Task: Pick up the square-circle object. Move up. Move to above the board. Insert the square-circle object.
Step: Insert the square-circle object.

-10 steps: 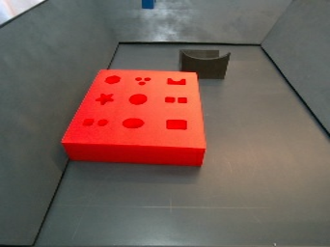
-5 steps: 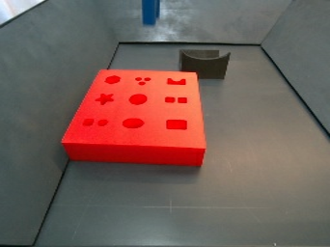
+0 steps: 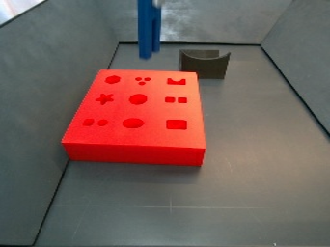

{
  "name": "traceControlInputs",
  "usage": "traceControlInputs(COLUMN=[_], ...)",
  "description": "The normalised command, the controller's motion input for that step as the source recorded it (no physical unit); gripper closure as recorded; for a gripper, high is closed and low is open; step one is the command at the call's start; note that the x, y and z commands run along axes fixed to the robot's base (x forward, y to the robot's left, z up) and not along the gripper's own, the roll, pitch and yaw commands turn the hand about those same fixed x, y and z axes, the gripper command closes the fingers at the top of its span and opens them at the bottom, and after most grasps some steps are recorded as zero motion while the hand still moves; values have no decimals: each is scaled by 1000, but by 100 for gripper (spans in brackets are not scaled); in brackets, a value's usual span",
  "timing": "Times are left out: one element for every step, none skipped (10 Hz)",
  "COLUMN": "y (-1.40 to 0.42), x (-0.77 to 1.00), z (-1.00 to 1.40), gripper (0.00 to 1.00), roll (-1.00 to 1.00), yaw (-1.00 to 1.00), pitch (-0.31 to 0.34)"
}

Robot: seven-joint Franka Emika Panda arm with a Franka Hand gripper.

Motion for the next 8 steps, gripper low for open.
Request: traceControlInputs(y=[0,0,0,20,11,0,0,0], x=[0,-171,-217,-483,-586,-580,-597,-477], z=[-560,-537,-526,-540,-520,-400,-383,-126], gripper=[100,100,100,100,100,100,100,100], roll=[-9,-43,-46,-129,-124,-80,-97,-203], yaw=[-1000,-946,-920,-723,-646,-617,-603,-660], pitch=[0,0,0,-34,-63,-29,-37,-127])
